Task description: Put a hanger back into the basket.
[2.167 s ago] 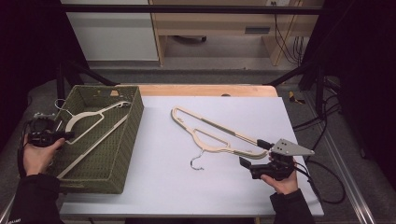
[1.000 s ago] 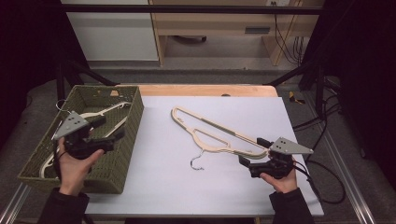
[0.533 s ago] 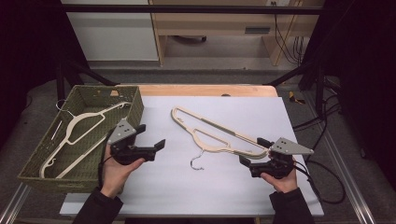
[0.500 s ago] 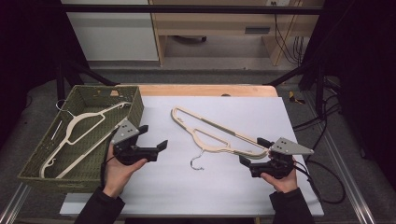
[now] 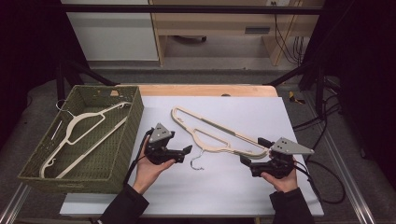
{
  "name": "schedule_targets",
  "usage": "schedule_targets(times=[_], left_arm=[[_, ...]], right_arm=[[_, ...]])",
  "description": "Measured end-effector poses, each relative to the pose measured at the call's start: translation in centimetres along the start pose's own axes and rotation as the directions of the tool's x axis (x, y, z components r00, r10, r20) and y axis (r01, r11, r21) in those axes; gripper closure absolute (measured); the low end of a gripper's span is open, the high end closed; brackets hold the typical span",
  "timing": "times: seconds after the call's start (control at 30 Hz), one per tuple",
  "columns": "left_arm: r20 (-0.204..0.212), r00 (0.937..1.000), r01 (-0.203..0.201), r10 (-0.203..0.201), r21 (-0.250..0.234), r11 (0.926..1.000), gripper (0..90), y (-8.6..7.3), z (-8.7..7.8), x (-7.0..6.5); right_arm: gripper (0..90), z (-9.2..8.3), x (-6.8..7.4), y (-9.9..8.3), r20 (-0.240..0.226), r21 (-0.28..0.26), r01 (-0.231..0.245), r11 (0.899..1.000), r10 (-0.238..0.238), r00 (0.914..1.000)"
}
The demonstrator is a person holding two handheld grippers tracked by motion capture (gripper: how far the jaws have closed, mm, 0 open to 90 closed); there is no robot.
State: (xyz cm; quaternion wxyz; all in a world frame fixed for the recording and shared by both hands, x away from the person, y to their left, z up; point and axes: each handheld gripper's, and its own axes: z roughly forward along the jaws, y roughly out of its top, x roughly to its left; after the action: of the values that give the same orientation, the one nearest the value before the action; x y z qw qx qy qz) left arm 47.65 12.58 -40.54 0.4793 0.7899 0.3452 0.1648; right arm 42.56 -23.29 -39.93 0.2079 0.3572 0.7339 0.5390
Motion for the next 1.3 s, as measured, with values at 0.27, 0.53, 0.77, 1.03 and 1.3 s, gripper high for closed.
schedule_targets(times=[0.27,0.53,0.77,1.03,1.3], left_arm=[[-0.014,0.9999,-0.002,0.003,0.087,0.9962,24.5,-1.1,3.7,-0.6],[0.005,1.0000,0.007,-0.007,0.148,0.9890,40.4,-2.3,6.9,-1.0],[-0.003,0.9993,0.038,-0.038,0.196,0.9799,52.5,-3.0,8.5,-1.0],[0.002,0.9988,0.047,-0.049,0.217,0.9750,67.3,-3.4,9.4,-1.3],[-0.046,0.9976,0.060,-0.051,0.240,0.9690,77.8,-3.2,9.6,-1.8]], right_arm=[[6.7,0.0,-0.1,0.0,-0.001,-0.003,0.003,1.000,-0.003,1.0000],[7.0,0.1,-0.2,-0.1,0.002,-0.001,0.000,1.000,0.000,1.0000],[7.0,0.1,-0.3,-0.2,-0.002,0.003,0.000,1.000,0.000,1.0000],[7.1,0.2,-0.3,-0.2,-0.002,0.005,-0.001,1.000,0.001,1.0000],[7.1,0.4,-0.3,-0.2,-0.002,0.009,0.000,1.000,0.000,1.0000]])
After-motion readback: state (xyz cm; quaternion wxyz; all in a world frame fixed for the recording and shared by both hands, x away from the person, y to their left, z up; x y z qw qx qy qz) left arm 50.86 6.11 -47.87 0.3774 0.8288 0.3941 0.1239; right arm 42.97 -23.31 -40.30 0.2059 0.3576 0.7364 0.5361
